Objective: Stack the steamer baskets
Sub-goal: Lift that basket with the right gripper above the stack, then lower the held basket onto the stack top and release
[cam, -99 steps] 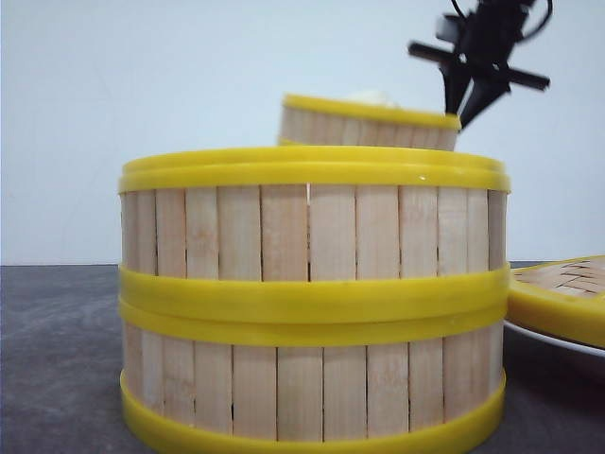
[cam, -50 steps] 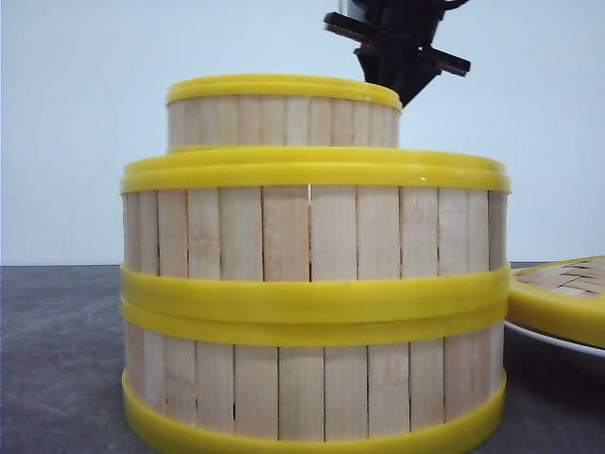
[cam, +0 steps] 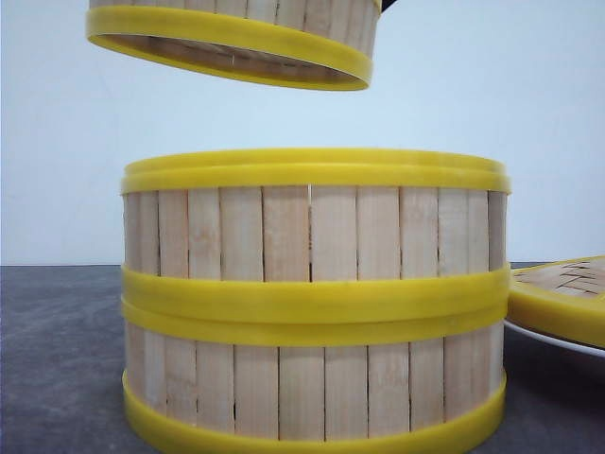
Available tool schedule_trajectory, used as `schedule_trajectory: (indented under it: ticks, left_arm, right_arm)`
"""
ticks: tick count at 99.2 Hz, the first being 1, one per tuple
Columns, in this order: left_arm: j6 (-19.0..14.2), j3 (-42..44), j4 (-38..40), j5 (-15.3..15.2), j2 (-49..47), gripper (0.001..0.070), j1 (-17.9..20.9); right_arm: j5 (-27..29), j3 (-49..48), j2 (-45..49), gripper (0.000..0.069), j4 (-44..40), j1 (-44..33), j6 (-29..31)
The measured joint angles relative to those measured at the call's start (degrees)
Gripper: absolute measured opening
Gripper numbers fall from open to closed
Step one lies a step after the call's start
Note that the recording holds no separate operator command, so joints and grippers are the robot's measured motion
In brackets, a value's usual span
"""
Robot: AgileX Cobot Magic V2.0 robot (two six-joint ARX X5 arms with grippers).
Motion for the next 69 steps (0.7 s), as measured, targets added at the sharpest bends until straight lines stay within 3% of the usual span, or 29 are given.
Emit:
schedule_trajectory:
  ticks: [28,69]
  left_arm:
    - [0.0,0.0,0.0,0.0,0.0,0.0666,0.0]
    - [0.0,0.0,1.9,0.0,0.0,0.0666,0.0]
  right_arm:
    - [1.7,-18.4,-6.1,0.0031,0.0,-0.2,-0.9]
    - [1.0,-24.3,-6.8,0.0031,-0.1,1.6,-1.1]
